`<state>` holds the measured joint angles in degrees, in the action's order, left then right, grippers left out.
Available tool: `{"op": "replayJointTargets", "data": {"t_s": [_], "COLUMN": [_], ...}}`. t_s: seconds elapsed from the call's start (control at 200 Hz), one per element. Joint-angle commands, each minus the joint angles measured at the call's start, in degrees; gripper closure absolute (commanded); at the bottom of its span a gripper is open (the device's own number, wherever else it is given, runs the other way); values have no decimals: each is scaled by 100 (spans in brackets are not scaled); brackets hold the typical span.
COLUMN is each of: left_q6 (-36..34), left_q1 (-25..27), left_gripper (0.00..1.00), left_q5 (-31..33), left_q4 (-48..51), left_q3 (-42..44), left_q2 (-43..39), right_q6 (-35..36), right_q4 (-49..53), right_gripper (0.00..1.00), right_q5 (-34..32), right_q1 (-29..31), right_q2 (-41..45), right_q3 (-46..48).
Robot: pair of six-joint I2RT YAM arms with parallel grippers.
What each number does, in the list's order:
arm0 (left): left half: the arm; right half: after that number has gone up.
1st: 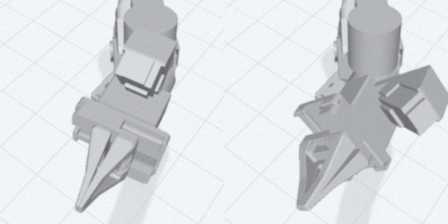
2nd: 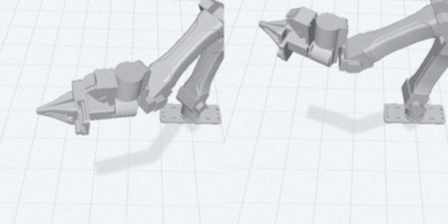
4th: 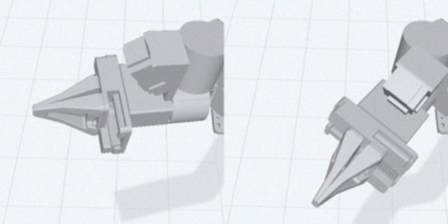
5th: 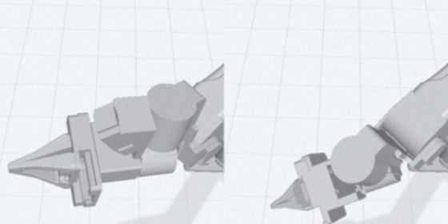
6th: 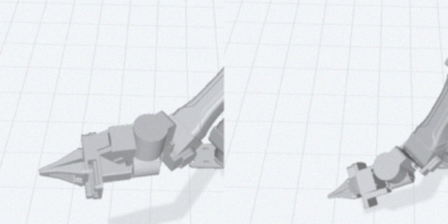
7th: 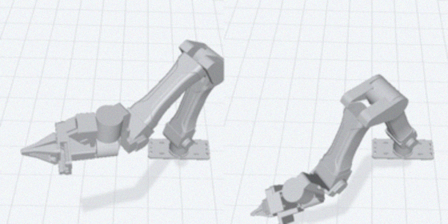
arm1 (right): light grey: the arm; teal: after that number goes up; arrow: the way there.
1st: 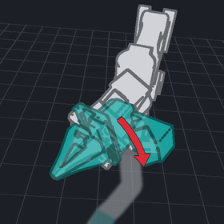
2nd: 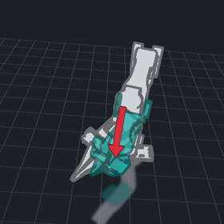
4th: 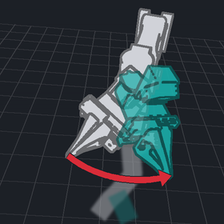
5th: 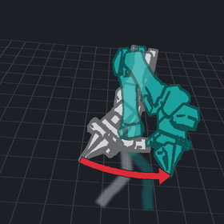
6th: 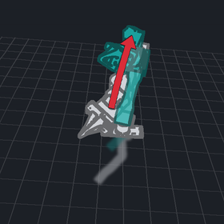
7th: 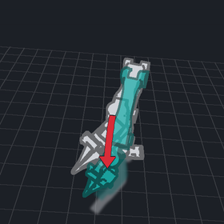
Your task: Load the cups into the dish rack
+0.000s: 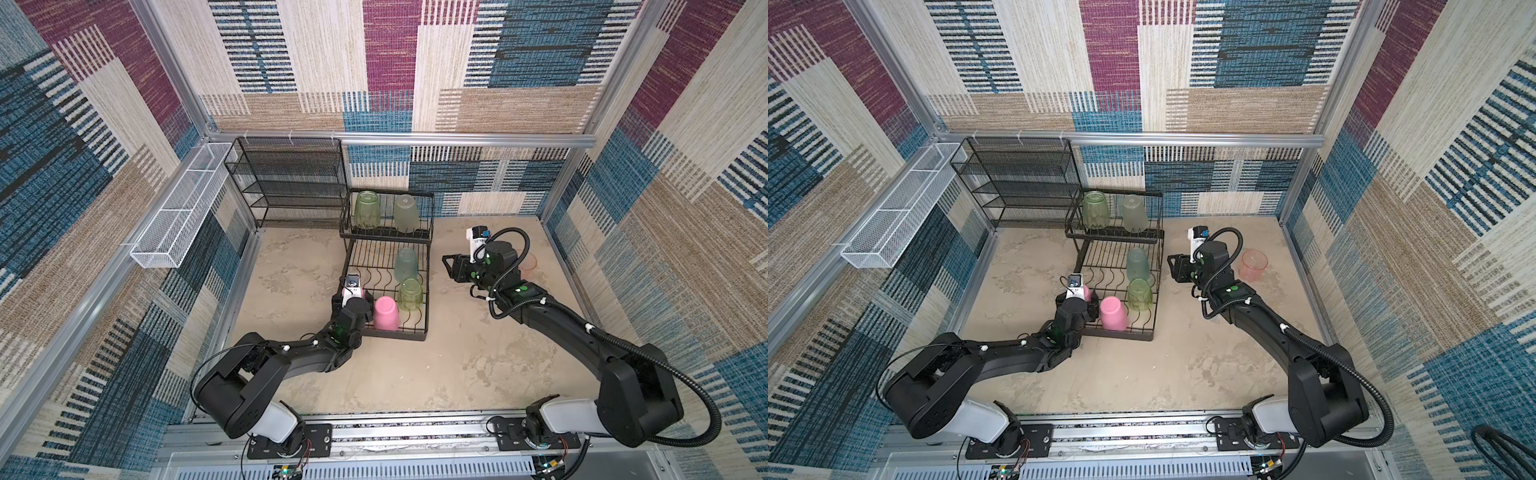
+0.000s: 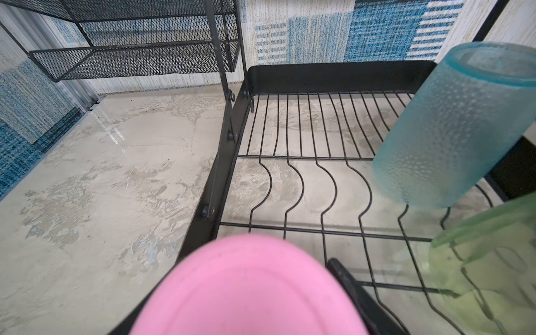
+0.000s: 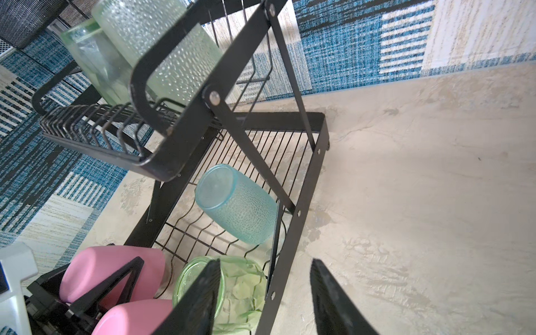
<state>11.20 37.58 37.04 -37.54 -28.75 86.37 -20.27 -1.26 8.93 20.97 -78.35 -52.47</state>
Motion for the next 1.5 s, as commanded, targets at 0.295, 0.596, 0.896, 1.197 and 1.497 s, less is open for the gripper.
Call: {"op": "replayJointTargets", "data": {"t_s": [0.295,0.596,0.896,1.197,1.497], "left_q6": [73,145,172,151,93], "left_q1": [-32,-41,-41,-41,-41], "left_gripper": [35,26,19,16,16], "left_q5": [137,199,251,362,388], "left_q4": [-289,-225,-139,-28,13], "left_q3": [-42,-59,-73,-121,-209], "left_q2": [413,469,427,320,187], "right_q6": [6,11,7,2,6], "right_q4": [-314,-321,-335,-342,-322], "right_gripper": [47,46,45,45,44], "right_q5": [126,158,181,197,185], "right_q1": [-39,-49,-48,-48,-49], "right_q2": [-92,-115,-85,-60,-40], "right_q3": [70,71,94,105,80]}}
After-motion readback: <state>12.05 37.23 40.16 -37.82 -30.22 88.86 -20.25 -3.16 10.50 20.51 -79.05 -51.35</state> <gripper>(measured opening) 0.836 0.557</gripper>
